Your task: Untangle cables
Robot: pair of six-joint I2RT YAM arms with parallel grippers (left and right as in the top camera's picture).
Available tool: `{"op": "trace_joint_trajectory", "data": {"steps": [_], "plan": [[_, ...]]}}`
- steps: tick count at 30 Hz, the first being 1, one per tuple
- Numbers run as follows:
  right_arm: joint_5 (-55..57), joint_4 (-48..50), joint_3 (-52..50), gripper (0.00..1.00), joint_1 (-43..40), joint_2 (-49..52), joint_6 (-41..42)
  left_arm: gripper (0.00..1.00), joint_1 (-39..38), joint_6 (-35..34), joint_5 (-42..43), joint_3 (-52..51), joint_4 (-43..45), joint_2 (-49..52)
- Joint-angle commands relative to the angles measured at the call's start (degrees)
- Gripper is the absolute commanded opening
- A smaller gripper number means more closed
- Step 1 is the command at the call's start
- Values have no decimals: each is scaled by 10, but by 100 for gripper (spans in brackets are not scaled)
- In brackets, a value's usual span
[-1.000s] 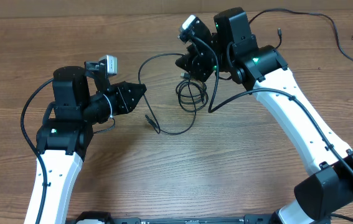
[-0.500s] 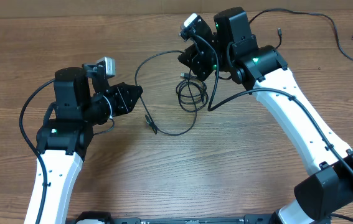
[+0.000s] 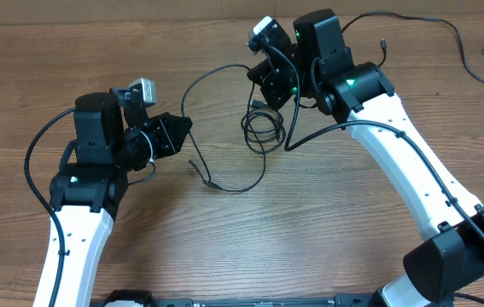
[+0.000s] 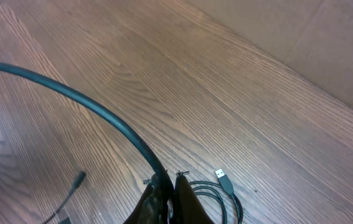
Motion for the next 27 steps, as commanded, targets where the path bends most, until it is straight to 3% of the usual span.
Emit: {"op": "trace_joint_trajectory", "data": {"steps": [1, 4, 6, 9, 11, 13, 15, 20, 27], "plan": [[2, 9, 9, 4, 1, -4, 18, 5, -2, -1, -7, 11, -1, -12], [2, 15, 9, 4, 1, -4, 22, 7, -2, -1, -7, 11, -2, -12], [2, 28, 10, 4, 1, -5, 53, 14, -2, 0, -8, 11, -2, -12], [2, 58, 10, 4, -1, -13, 106, 48, -2, 0, -8, 11, -2, -12], [2, 80, 10, 4, -3, -26, 132, 57, -2, 0, -7, 11, -2, -12], [15, 99, 10, 4, -7, -41, 163, 82, -2, 0, -8, 11, -3, -12], [40, 110, 10, 4, -11, -56, 188, 100, -2, 0, -8, 11, -3, -12], [116, 121, 10, 4, -23, -100, 253, 100, -2, 0, -8, 11, -4, -12], [123, 145, 11, 4, -54, -180, 328, 100, -2, 10, -8, 11, -8, -12]]}}
